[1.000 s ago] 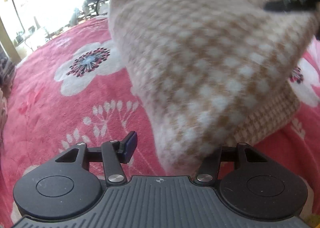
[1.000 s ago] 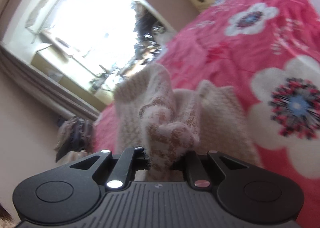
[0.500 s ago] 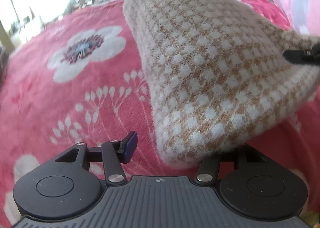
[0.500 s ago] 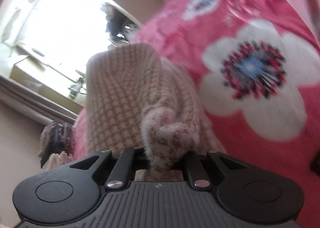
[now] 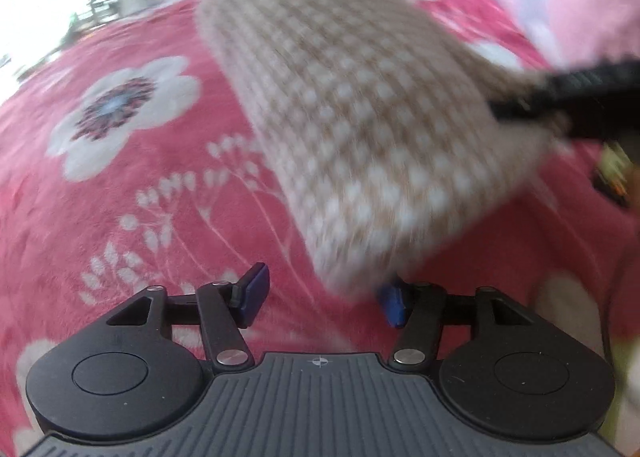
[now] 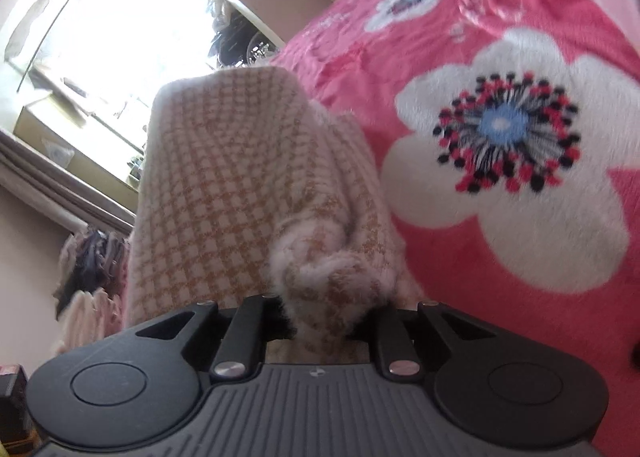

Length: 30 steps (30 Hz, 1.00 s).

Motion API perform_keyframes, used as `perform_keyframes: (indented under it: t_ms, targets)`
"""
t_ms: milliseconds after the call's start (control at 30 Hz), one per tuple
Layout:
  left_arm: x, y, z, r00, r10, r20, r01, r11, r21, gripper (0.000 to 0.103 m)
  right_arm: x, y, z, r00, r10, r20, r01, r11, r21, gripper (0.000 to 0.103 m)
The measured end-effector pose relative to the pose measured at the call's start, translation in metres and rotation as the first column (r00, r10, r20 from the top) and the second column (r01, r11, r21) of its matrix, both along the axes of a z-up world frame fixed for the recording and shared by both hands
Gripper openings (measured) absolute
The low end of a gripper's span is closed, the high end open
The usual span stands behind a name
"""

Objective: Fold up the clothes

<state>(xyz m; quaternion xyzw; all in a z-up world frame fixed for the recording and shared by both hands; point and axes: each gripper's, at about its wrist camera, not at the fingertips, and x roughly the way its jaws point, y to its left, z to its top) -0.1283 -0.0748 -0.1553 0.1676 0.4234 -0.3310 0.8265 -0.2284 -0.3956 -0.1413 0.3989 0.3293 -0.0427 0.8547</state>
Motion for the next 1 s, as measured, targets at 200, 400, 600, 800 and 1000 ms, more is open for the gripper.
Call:
perform_keyframes:
  t_ms: [200,400,600,800,1000]
  targets:
    - [0.004,0.039,0.025,0.995,-0.096,0.009,0.096,0.993,-0.065,0.059,-0.001,-0.003,-0.009,1.0,-0.014,-0.01,0.014,1.0,0.011,0.017]
    - [0.004,0.032,0.064,0.974,-0.183,0.135,0.207,0.959,-0.194,0.056,0.002,-0.001,-0.011,1.0,-0.014,-0.023,0.014,1.0,0.019,0.017]
    - [-0.023,-0.03,0.059,0.874,-0.42,0.244,0.467,0.864,-0.186,0.046,0.003,-0.001,-0.011,0.999,-0.023,-0.032,0.023,1.0,0.017,0.017]
    - [-0.028,-0.049,0.035,0.83,-0.494,0.258,0.527,0.846,-0.076,0.043,0.007,-0.004,-0.007,0.997,-0.016,-0.069,0.018,1.0,0.025,0.021]
    - [-0.025,-0.05,0.026,0.81,-0.52,0.272,0.549,0.835,-0.04,0.044,0.017,-0.024,0.015,0.98,0.042,-0.196,-0.034,0.998,0.043,0.037]
